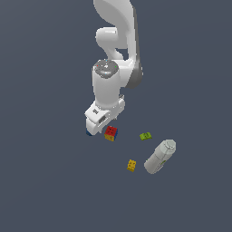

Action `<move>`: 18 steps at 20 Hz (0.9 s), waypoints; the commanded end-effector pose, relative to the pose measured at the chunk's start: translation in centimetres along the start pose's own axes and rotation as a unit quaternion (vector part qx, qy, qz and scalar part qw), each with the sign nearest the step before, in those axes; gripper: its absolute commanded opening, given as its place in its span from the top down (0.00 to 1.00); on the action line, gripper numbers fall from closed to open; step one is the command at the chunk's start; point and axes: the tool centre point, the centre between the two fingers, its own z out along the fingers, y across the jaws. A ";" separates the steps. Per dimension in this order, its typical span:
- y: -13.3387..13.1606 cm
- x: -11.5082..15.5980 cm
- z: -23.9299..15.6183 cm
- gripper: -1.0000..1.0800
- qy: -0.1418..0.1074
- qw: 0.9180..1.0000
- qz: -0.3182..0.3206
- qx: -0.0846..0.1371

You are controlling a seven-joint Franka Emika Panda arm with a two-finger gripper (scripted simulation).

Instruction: Pick up a designated object from a clutter of objects.

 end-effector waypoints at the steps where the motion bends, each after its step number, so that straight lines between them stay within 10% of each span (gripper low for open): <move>1: -0.4 0.0 1.3 0.04 0.003 0.999 -0.036 0.001; 18: -2.3 0.0 6.2 0.04 0.020 0.984 -0.175 0.008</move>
